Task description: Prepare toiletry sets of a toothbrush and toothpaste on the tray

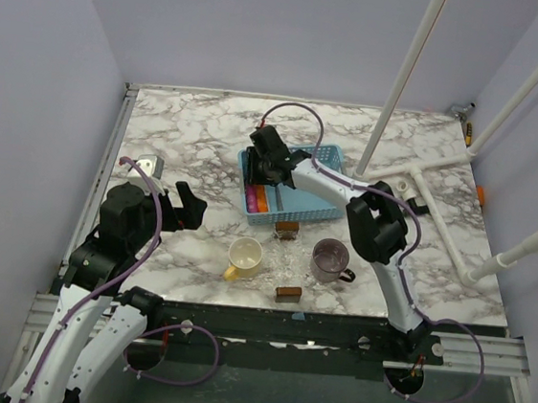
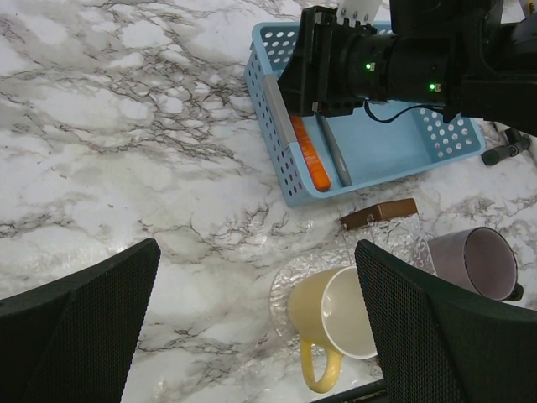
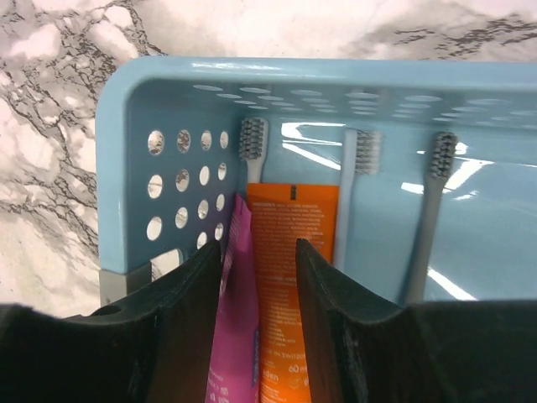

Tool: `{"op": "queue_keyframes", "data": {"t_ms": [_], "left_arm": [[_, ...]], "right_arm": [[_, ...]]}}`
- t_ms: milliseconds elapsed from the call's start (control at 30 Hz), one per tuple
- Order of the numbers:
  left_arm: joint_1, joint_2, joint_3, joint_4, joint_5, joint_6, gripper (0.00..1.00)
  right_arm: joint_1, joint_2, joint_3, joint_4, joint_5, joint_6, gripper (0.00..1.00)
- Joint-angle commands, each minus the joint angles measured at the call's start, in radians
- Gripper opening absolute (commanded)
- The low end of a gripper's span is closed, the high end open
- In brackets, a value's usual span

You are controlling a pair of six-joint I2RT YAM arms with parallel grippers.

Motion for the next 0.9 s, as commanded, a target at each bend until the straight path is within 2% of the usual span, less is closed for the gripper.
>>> {"op": "queue_keyframes", "data": {"t_ms": [0,233,533,867], "left_arm": [[-0.005,0.007,-0.008,0.008,0.003,0.011,0.99],[-0.006,0.015,-0.005,0.006,-0.002,0.013,0.99],[-0.006,0.012,-0.006,0.005,-0.004,0.012,0.99],[-0.005,0.017,-0.005,0.010,0.018,0.014,0.99]], "right_arm": [[-0.002,0.054,0.039,0.028,-0.058,0.016,0.42],[-0.001,0.051,0.033,0.038,-0.063,0.022,0.20],[-0.001,-0.054,-0.013,0.050,0.021,0.010,0.02],[-0.002,-0.243,-0.145,0.155,0.143,0.021,0.01]]}}
